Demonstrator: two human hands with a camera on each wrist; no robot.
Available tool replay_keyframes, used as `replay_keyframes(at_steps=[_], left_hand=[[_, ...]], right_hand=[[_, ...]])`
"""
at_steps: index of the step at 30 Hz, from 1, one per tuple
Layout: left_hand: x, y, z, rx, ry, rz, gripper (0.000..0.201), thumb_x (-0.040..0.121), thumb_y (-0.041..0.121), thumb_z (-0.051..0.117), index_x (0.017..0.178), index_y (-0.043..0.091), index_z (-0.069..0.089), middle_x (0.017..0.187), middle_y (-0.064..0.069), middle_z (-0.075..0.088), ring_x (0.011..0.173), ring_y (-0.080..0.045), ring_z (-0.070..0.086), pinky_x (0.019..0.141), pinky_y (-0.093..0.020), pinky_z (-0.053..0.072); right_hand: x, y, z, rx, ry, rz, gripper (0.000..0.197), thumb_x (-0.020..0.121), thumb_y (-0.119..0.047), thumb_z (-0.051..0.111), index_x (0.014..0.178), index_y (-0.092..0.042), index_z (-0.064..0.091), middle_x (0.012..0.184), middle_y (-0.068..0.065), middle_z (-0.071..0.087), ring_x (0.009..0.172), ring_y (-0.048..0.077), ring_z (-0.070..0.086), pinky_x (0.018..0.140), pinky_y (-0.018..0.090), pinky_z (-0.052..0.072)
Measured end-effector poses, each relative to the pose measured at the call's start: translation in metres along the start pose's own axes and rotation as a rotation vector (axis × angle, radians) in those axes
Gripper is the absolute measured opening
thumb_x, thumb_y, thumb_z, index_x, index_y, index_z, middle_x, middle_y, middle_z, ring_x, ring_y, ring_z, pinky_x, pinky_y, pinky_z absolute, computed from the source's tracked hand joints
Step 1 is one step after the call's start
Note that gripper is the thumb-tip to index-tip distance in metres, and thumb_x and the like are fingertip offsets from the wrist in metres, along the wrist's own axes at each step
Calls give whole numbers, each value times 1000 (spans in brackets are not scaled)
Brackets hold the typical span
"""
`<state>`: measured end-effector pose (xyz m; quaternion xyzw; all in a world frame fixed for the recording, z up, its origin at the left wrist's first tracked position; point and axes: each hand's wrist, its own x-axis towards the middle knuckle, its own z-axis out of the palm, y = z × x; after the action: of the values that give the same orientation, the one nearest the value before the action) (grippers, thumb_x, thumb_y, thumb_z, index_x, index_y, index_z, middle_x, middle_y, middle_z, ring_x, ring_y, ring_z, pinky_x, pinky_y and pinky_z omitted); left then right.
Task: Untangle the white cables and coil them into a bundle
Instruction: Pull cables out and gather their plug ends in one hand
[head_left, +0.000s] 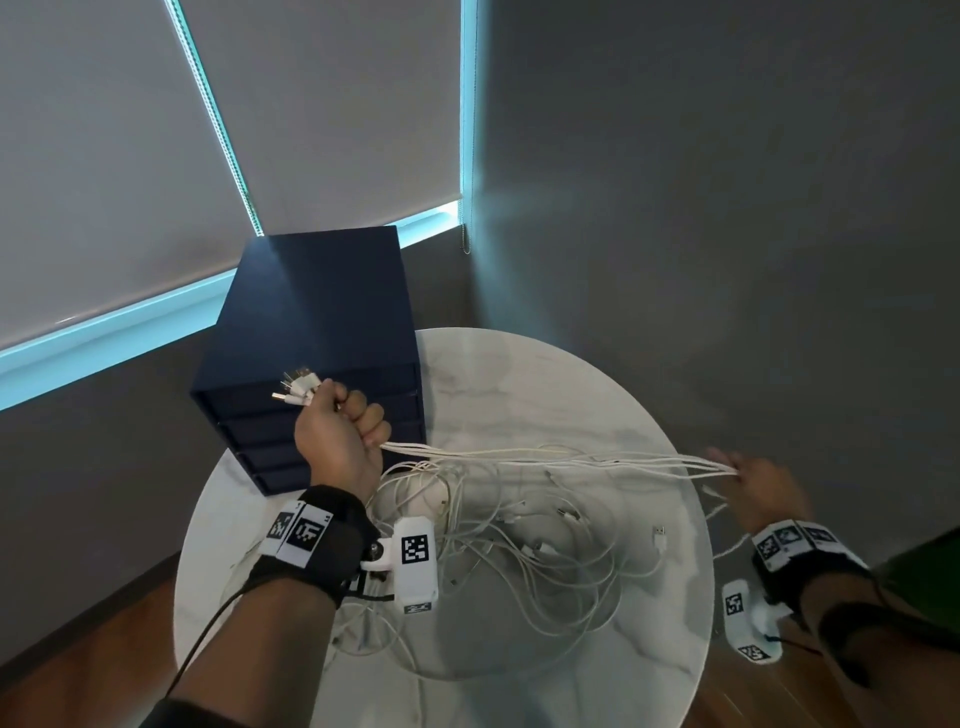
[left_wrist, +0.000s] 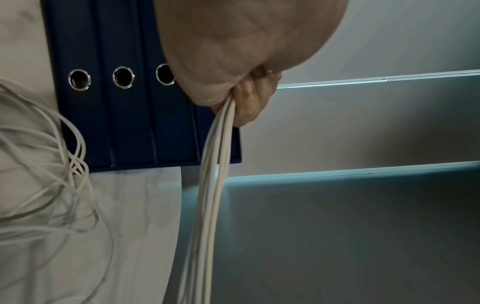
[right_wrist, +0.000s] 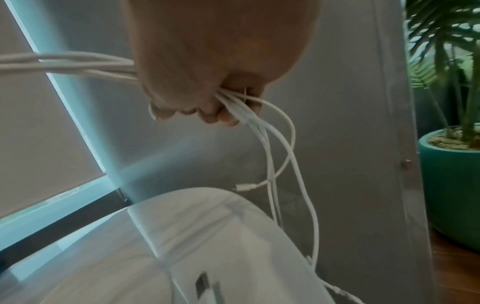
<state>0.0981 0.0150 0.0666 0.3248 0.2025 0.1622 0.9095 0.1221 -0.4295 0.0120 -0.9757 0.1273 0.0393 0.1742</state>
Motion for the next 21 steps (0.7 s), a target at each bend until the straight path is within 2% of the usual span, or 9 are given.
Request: replay_keyframes(at_steps=[3, 6, 8, 10, 12, 13, 15, 18, 21], left_hand=[[0, -2, -6, 0, 1, -25, 34, 100, 16, 33, 66, 23, 34, 52, 8, 23, 40, -7, 16, 33, -20, 15], [-6, -12, -5, -3, -22, -54, 35, 101, 17, 33, 67, 23, 35, 51, 9, 23, 39, -6, 17, 32, -20, 16], [-9, -22, -2, -13, -35, -72, 36, 103, 18, 33, 68, 22, 38, 51, 9, 25, 39, -6, 18, 34, -20, 17], [-12, -32, 0, -13, -55, -101, 37, 105, 20, 34, 69, 21, 40, 50, 8, 26, 40, -7, 20, 36, -20, 19], [-15, -43, 2, 15, -81, -120, 36, 105, 20, 35, 69, 20, 40, 50, 8, 27, 40, -7, 23, 38, -20, 22], [-16, -47, 3, 33, -90, -129, 36, 105, 20, 35, 70, 19, 40, 50, 8, 28, 40, -7, 23, 39, -21, 23], [-20, -58, 6, 65, -101, -149, 36, 106, 21, 35, 70, 19, 40, 50, 8, 28, 41, -7, 24, 42, -22, 24], [-25, -72, 13, 93, -118, -172, 36, 107, 21, 35, 71, 19, 40, 50, 8, 29, 40, -8, 26, 44, -22, 28], [-33, -83, 22, 89, -132, -208, 38, 106, 18, 35, 69, 19, 42, 50, 8, 30, 39, -9, 29, 44, -23, 34]], right_hand=[[3, 16, -11, -82, 82, 83, 50, 101, -48, 38, 105, -10, 70, 103, 24, 70, 99, 43, 64, 84, 43, 48], [3, 35, 3, -207, -8, 170, 38, 101, -37, 44, 93, -8, 68, 103, 18, 70, 97, 37, 66, 81, 39, 49], [-3, 54, 21, -360, -163, 181, 27, 98, -31, 51, 111, -11, 63, 124, 14, 63, 111, 33, 61, 90, 37, 49], [-8, 66, 38, -497, -363, 140, 53, 87, -42, 63, 136, -25, 49, 141, 3, 53, 122, 27, 55, 98, 36, 47], [-12, 50, 40, -530, -476, 55, 55, 75, -44, 74, 124, -31, 53, 130, -1, 56, 115, 23, 57, 93, 35, 48], [-11, 35, 40, -477, -542, 23, 52, 73, -42, 77, 118, -30, 55, 125, -1, 55, 113, 22, 57, 92, 34, 48], [-10, -1, 38, -330, -642, -49, 59, 70, -41, 81, 122, -33, 55, 129, -4, 49, 119, 20, 53, 97, 32, 46], [-21, -58, 37, -54, -591, -312, 58, 70, -40, 80, 123, -41, 55, 131, -10, 48, 121, 13, 50, 105, 34, 41], [-49, -122, 47, 339, -565, -533, 42, 78, -33, 80, 115, -27, 61, 118, -3, 62, 108, 9, 58, 94, 24, 46]])
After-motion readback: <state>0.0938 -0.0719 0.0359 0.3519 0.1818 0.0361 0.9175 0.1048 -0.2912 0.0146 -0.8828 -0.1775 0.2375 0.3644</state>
